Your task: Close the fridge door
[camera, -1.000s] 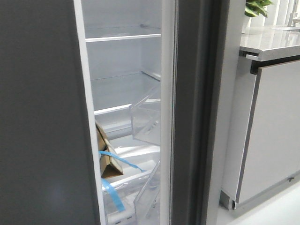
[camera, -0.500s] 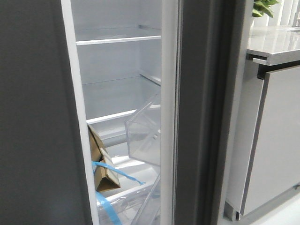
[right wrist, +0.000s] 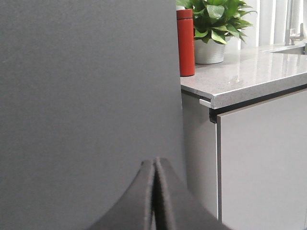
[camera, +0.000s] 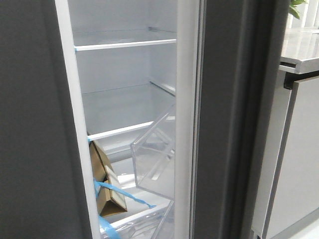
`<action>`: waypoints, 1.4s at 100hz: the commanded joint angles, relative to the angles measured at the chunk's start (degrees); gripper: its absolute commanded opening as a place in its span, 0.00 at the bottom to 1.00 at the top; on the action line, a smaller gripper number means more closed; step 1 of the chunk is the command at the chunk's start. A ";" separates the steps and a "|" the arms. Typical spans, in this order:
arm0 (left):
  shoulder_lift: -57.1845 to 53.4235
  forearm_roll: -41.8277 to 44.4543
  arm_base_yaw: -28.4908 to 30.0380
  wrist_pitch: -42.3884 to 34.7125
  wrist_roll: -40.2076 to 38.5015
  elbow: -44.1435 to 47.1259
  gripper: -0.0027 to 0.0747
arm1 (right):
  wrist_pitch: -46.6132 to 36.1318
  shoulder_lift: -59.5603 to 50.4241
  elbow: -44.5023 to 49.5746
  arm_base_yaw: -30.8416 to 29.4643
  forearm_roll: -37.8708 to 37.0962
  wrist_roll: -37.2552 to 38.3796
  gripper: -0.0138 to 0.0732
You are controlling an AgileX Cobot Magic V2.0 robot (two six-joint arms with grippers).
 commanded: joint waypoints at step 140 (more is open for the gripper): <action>-0.61 -0.23 -0.10 -4.23 -0.25 2.01 0.01 | -6.07 7.99 -7.57 -0.15 8.24 3.23 0.11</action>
